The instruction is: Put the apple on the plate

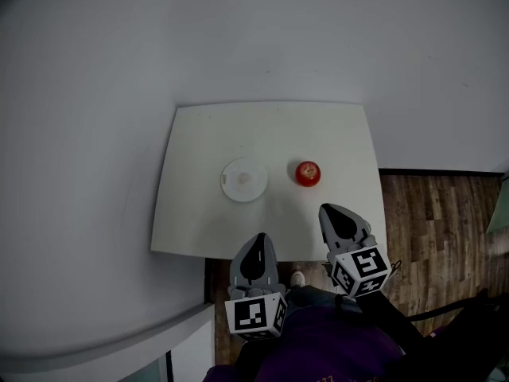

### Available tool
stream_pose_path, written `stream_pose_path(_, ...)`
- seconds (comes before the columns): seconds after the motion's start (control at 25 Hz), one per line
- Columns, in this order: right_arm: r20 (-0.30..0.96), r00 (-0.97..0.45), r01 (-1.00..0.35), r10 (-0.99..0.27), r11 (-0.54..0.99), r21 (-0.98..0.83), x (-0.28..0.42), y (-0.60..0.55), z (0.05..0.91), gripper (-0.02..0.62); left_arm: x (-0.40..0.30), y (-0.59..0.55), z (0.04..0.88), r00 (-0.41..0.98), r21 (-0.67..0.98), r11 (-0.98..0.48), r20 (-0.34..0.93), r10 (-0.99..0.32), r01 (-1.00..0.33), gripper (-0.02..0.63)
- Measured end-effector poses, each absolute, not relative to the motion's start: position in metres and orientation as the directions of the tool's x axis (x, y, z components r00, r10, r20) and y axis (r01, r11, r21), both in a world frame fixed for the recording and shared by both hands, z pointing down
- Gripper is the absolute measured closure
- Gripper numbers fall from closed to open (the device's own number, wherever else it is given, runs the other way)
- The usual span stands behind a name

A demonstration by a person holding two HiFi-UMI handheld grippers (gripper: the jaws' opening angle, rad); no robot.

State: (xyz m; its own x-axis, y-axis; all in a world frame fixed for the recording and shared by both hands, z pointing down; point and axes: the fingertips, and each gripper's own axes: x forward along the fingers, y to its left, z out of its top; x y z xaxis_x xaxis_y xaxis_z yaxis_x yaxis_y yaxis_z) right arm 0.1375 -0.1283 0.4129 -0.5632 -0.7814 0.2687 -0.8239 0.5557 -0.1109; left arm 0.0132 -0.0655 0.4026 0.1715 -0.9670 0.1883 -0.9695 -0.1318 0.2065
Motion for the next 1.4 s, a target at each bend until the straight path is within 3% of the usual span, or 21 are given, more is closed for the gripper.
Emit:
stream_pose_path(0.76,0.338,-0.6,-0.793,-0.725,0.593,-0.135,0.138,-0.177,0.446,0.58,0.008,-0.105,0.411,0.145,0.167,-0.105,0.248,-0.958,-0.98,0.6)
stream_pose_path(0.88,0.358,-0.591,-0.799,-0.722,0.585,-0.138,0.135,-0.189,0.454,0.505,0.004,-0.118,0.414,0.162,0.164,-0.124,0.251,-0.954,-0.979,0.6)
stream_pose_path(1.08,0.402,-0.556,-0.818,-0.727,0.564,-0.111,0.131,-0.208,0.469,0.48,-0.006,-0.137,0.42,0.186,0.155,-0.149,0.264,-0.946,-0.977,0.6)
stream_pose_path(1.4,0.504,-0.52,-0.822,-0.689,0.564,-0.077,0.121,-0.23,0.502,0.376,-0.024,-0.162,0.425,0.202,0.173,-0.16,0.261,-0.944,-0.972,0.6)
